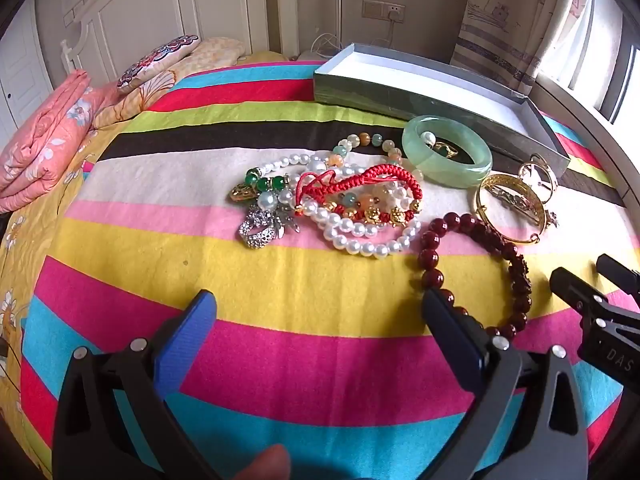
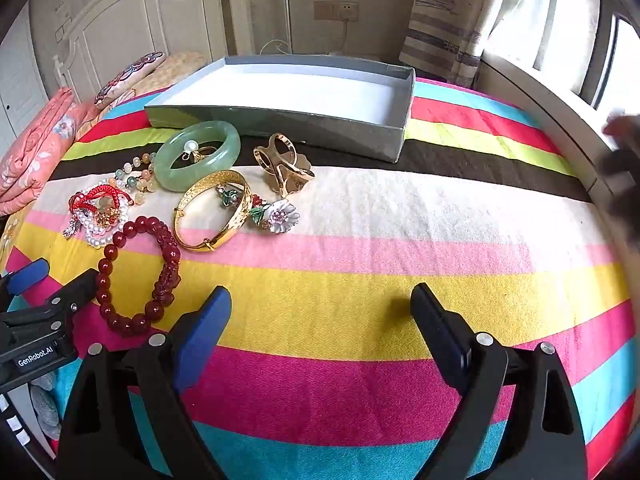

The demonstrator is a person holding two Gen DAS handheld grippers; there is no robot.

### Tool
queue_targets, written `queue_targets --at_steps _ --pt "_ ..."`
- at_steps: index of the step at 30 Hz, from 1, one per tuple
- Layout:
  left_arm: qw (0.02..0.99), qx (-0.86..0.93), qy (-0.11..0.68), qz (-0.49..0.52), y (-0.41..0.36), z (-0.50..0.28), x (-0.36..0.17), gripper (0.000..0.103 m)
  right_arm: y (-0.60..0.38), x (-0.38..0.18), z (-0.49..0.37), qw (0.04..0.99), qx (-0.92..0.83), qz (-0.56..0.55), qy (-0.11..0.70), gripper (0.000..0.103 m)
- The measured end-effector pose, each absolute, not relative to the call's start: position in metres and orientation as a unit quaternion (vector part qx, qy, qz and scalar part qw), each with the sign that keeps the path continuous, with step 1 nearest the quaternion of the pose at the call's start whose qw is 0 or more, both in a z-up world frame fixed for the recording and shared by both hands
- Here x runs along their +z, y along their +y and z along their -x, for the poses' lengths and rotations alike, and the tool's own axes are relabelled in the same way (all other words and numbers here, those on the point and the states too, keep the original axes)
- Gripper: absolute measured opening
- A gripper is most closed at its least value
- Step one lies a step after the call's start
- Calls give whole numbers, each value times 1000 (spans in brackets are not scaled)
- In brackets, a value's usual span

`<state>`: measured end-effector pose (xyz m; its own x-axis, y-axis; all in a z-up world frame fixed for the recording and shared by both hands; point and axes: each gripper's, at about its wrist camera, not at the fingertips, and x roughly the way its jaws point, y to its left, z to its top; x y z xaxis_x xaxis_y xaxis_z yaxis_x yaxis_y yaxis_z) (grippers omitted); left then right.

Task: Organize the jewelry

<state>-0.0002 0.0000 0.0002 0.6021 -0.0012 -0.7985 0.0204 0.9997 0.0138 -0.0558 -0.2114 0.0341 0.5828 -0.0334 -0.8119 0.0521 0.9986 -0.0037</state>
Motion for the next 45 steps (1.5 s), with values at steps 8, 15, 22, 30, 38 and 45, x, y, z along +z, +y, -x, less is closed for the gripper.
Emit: queue_targets --at_steps 8,15,22,30,38,45 --pt "895 -7 447 -11 1 1 0 101 -211 34 56 890 -24 -10 456 88" --pt "894 -6 448 -11 0 0 0 101 -211 34 56 890 -24 -10 456 88" --pt "894 -6 448 -12 -1 0 0 101 -210 34 56 890 -26 -10 456 88" --pt "894 -6 448 -11 0 0 0 101 -211 34 56 890 -27 -11 456 87" --pt "894 -7 448 -11 0 0 0 101 -209 34 57 890 -32 -14 456 87" --pt "890 -16 456 -17 3 -4 4 101 -209 35 59 888 -29 -12 458 87"
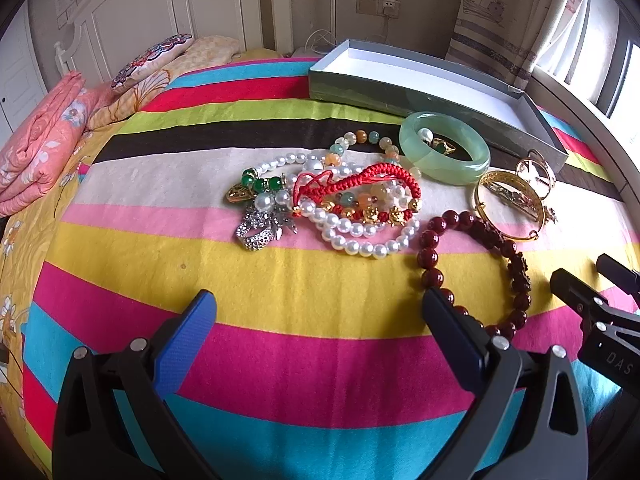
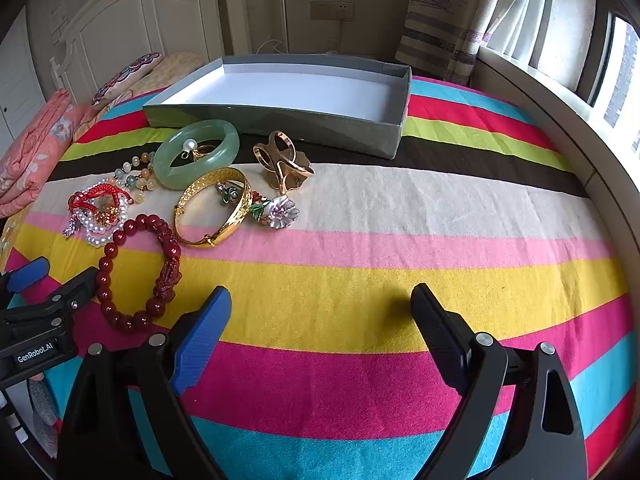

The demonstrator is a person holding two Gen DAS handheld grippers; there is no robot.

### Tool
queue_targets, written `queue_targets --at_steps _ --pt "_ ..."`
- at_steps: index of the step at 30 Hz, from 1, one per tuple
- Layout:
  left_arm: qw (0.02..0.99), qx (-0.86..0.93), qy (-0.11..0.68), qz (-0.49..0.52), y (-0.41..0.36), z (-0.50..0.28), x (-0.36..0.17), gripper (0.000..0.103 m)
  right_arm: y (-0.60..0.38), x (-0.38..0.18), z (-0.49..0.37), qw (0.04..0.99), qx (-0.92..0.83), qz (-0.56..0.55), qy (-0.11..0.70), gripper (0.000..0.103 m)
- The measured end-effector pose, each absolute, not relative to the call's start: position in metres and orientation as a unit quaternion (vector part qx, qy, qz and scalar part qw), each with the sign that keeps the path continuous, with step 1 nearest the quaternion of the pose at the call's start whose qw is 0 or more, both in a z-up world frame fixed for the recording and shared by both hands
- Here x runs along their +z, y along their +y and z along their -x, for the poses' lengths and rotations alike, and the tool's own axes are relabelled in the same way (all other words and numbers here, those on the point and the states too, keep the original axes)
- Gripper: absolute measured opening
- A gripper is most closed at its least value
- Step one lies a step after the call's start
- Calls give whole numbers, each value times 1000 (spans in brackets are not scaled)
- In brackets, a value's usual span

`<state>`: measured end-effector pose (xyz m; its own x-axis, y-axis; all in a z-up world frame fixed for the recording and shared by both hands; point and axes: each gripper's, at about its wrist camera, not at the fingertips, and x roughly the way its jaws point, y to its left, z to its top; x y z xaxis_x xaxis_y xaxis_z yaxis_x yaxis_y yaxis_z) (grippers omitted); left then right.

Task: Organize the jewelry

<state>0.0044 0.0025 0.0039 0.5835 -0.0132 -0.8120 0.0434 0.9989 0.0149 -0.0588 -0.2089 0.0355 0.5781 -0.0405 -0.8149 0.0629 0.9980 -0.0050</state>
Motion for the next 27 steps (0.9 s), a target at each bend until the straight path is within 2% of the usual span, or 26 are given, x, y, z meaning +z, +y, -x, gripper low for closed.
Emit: queue_targets --at_steps 27 --pt "888 -22 459 -21 -1 -6 -1 101 -214 37 54 876 11 8 482 88"
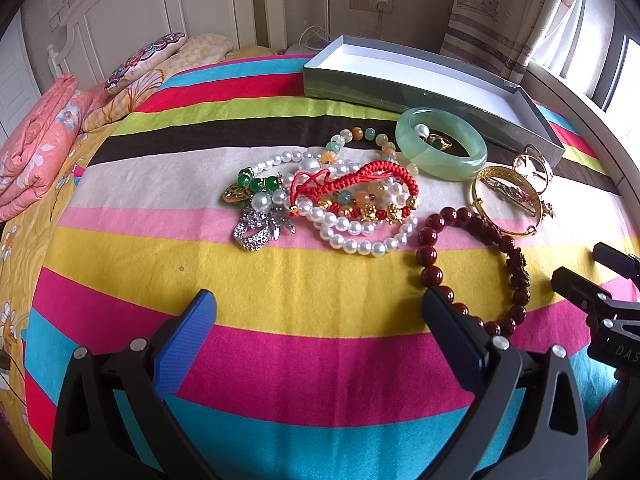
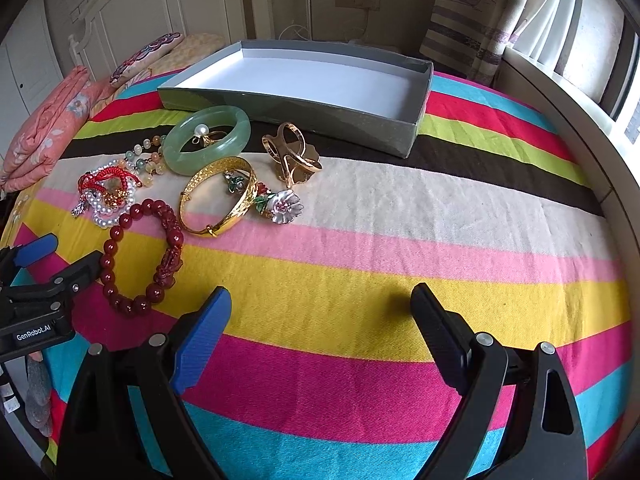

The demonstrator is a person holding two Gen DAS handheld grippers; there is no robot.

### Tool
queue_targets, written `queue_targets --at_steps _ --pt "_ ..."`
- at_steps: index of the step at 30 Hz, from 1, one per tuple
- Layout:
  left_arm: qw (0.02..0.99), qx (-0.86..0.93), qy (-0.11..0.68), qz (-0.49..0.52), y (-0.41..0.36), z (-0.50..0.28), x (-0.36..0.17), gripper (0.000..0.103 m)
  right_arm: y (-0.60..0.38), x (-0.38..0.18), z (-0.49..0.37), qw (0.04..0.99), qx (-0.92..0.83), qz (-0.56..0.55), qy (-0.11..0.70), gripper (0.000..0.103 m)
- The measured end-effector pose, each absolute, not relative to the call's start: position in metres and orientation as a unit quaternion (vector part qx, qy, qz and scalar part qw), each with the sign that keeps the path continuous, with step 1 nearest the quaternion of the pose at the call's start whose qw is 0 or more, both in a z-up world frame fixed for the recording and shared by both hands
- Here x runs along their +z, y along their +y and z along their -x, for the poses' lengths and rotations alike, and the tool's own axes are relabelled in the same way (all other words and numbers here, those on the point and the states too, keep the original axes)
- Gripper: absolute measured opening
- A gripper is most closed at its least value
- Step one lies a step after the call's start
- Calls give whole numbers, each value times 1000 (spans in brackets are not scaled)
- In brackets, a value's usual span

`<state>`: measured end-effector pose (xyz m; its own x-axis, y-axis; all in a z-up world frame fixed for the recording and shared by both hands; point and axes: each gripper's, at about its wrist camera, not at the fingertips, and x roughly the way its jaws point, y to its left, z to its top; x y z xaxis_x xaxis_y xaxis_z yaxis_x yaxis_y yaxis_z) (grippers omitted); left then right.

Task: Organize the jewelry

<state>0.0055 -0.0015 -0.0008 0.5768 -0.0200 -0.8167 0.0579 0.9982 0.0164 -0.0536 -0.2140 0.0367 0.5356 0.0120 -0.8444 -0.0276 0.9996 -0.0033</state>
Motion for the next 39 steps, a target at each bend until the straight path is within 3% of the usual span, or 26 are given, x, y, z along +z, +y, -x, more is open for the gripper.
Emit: queue_targets --at_steps 10,12,24,30,34,39 --pt "886 -23 462 -22 -2 -6 -2 101 -213 37 54 876 13 9 482 88" --pt "885 -27 464 -24 -2 -6 -2 101 -212 34 51 869 15 11 495 99" --pt "886 -75 457 -19 9 23 7 101 -217 33 56 869 29 12 494 99" --pt "879 -110 464 -19 -16 24 12 101 -255 49 72 893 10 -85 442 99" --pt "871 -105 479 -7 -36 0 11 93 -268 60 85 904 -14 -102 414 95" --pt "870 -78 487 -23 -52 -17 8 92 -266 62 88 907 -18 -82 413 91"
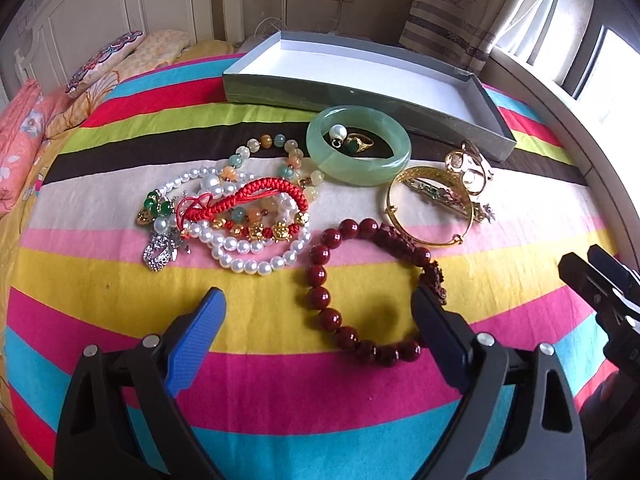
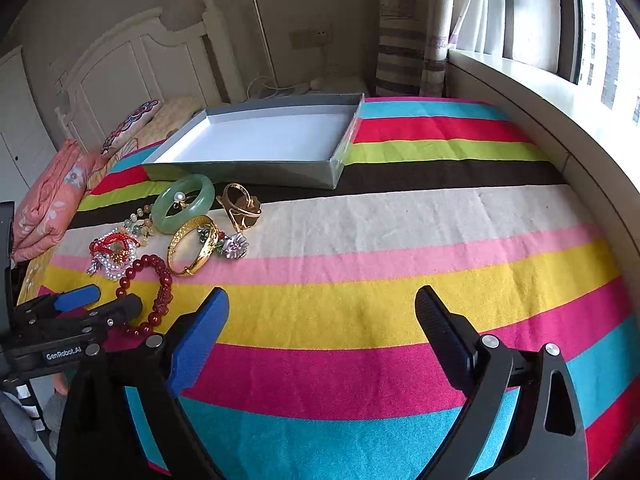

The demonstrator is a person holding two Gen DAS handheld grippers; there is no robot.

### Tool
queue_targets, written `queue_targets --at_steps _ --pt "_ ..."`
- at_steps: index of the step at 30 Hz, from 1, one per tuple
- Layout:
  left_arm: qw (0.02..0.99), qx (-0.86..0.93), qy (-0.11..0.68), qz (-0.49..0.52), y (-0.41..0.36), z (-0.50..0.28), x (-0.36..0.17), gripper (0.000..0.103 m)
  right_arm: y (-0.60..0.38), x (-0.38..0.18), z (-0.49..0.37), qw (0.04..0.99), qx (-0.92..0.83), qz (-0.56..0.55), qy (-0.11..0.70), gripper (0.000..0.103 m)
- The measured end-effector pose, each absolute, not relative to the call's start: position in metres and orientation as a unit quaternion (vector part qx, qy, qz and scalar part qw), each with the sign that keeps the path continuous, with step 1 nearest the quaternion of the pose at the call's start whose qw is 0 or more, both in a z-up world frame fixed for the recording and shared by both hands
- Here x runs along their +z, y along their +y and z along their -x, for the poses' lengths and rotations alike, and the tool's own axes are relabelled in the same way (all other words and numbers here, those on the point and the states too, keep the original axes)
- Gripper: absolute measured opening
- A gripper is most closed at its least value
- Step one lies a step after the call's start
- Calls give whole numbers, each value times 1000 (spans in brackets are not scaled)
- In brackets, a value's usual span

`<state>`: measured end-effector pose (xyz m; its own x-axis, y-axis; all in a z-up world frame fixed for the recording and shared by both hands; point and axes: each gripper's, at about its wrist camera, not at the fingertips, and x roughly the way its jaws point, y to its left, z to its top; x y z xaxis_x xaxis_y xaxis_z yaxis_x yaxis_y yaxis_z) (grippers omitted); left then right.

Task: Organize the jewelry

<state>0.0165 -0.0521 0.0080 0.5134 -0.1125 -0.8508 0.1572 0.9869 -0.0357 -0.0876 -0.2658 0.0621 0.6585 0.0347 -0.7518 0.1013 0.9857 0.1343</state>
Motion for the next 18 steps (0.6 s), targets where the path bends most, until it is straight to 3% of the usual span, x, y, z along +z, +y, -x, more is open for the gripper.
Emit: queue_targets --at_steps 5,9,11,12,13,14,18 --pt "875 -57 479 -46 -59 -18 6 88 -263 60 87 908 -14 -75 413 89" --pt "878 -64 471 -51 -61 -16 7 74 -261 60 87 908 -16 -71 412 89" --pt "880 -70 467 -55 -61 -12 9 64 -260 59 86 908 -16 -70 413 88" --pt "881 -73 464 -57 -62 -9 10 51 -259 59 86 908 -17 -69 413 87" --pt "882 -74 461 -60 -63 -7 11 30 -259 59 86 908 -18 -67 413 85" --pt "883 -75 460 -64 -63 -5 12 16 -258 59 86 909 -17 -64 412 83" --pt "883 -83 458 -54 -55 4 13 11 -249 59 86 910 6 -55 410 71"
